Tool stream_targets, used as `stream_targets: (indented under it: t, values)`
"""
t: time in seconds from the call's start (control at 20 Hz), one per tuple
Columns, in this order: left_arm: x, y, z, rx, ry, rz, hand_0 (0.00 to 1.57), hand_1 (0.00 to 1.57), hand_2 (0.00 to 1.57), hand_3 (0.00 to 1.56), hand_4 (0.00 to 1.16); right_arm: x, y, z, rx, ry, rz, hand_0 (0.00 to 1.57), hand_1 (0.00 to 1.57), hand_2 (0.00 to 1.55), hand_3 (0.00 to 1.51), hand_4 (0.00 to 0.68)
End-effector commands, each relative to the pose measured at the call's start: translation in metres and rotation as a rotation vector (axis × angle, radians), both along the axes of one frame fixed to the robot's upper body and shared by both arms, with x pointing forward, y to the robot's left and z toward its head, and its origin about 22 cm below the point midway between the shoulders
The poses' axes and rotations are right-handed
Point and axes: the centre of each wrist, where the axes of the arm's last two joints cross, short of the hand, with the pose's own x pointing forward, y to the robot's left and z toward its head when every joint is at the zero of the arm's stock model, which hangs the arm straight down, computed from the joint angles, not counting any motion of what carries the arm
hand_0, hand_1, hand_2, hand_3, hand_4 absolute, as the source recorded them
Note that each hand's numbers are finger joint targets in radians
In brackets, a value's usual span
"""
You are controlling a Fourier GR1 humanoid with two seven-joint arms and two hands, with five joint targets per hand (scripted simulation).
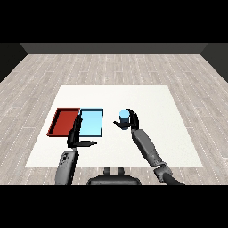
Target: Pick the blue can and put it in the blue box
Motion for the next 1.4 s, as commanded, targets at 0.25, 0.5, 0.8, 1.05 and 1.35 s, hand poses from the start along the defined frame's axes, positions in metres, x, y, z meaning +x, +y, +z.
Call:
stream_targets:
  t: [0.25,0.5,0.8,1.05,1.35]
  values:
    - [0.006,-0.024,0.005,-0.012,0.016,-0.049,0.0,0.0,0.0,0.0,0.0,0.017,0.017,0.027,0.004,-0.068,0.062,1.44,1.44,1.47,1.34,0.563]
    - [0.019,-0.039,0.008,-0.031,0.006,-0.079,0.0,0.0,0.0,0.0,0.0,-0.02,-0.021,0.034,-0.009,-0.082,0.068,1.44,1.44,1.46,1.35,0.562]
    - [0.007,-0.068,0.014,-0.072,0.045,-0.133,0.0,0.0,0.0,0.0,0.0,-0.031,-0.04,0.052,0.011,-0.109,0.092,1.47,1.47,1.47,1.37,0.565]
    - [0.03,-0.068,0.026,-0.089,0.025,-0.171,0.0,0.0,0.0,0.0,0.0,-0.024,-0.018,0.046,0.002,-0.1,0.085,1.45,1.45,1.47,1.38,0.55]
    - [0.04,-0.083,0.042,-0.057,0.034,-0.215,0.0,0.0,0.0,0.0,0.0,-0.032,-0.012,0.045,0.005,-0.134,0.122,1.45,1.45,1.47,1.39,0.576]
